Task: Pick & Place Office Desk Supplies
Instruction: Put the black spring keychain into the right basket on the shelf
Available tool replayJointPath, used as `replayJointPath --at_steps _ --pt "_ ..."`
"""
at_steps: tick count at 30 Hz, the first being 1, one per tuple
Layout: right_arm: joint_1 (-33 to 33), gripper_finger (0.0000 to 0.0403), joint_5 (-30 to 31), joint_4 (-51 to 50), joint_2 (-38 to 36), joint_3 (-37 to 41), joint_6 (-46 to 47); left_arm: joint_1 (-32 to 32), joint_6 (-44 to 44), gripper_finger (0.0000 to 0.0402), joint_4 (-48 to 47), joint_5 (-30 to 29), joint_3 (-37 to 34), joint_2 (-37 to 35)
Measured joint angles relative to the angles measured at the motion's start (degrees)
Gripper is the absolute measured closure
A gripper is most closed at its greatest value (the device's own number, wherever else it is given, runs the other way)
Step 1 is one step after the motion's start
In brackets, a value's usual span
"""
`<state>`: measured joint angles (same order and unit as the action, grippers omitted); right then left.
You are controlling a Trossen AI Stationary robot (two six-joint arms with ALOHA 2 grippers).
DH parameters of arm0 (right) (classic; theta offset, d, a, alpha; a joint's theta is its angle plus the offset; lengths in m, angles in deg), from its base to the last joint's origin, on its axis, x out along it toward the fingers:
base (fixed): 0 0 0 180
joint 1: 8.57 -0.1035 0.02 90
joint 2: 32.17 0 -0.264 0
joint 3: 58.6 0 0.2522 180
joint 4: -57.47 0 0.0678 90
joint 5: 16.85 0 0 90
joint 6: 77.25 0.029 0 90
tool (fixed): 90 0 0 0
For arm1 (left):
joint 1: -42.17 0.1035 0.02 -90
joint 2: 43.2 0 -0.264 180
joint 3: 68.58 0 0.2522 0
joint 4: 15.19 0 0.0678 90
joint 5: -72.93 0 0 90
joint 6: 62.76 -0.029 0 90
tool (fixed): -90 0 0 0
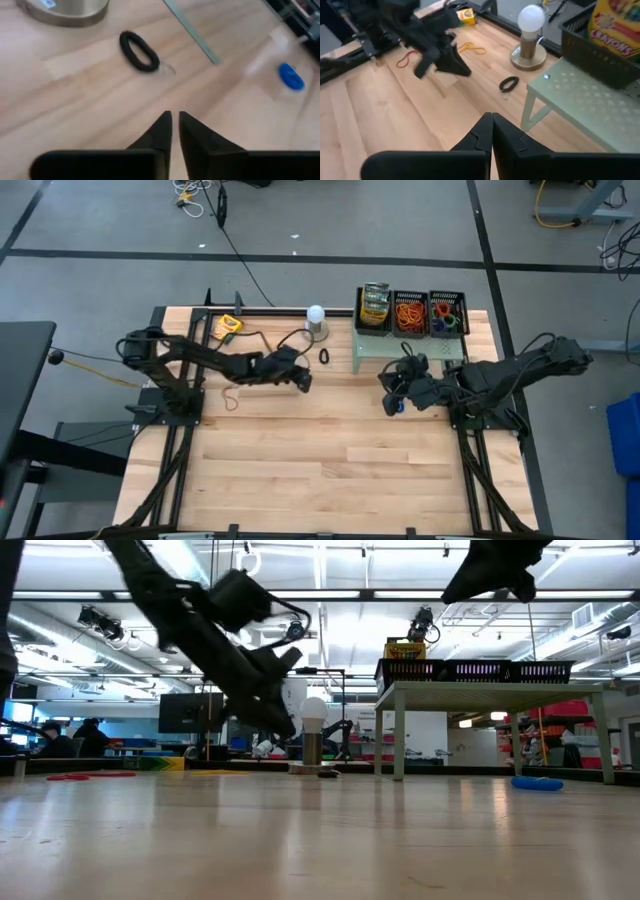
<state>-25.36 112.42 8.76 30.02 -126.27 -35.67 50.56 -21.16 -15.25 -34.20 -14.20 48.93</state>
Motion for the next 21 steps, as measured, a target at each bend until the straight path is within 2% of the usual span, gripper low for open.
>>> replayJointPath --at_steps 5,10,13,18,21 --pt "-0.76 0.0398 0.81 0.71 0.00 0.00 0.02 3.69 -0.33 0.0307 -0.83 -0.08 8.14 7.55" --pt "-0.76 0.0394 0.81 0.69 -0.02 0.00 -0.23 6.14 -0.11 0.0253 -10.63 -3.60 17.40 14.98" --pt "-0.76 0.0393 0.79 0.68 -0.02 0.00 -0.44 6.78 0.25 0.0229 -14.47 -3.64 21.55 18.51" --pt "-0.76 0.0392 0.77 0.67 -0.02 0.00 -0.96 6.77 0.48 0.0217 -15.13 -3.43 25.32 22.33" --pt "-0.76 0.0392 0.77 0.67 -0.02 0.00 -0.99 6.80 0.75 0.0239 -15.31 -1.82 25.84 23.38"
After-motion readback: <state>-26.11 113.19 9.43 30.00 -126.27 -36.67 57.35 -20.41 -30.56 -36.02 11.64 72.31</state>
